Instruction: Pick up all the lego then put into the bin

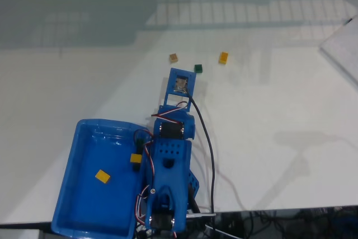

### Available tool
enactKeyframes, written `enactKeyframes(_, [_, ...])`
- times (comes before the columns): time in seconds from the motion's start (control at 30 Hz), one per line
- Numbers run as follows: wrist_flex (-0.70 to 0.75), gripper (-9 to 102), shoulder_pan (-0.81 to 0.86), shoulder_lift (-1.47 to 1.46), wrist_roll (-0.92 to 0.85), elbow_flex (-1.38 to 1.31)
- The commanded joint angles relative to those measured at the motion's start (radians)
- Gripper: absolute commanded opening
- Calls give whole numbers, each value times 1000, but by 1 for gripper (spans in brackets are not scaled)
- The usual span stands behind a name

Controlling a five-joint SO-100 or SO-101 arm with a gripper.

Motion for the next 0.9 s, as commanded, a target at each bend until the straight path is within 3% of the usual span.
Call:
enactKeyframes(0.0, [5, 0, -21, 18, -80, 37])
enactKeyframes(0.47, [0, 1, -21, 18, -101, 37])
enactKeyframes(0.63, [-107, 14, -21, 18, -28, 37])
enactKeyframes(0.87, [-209, 19, 0, 18, -49, 26])
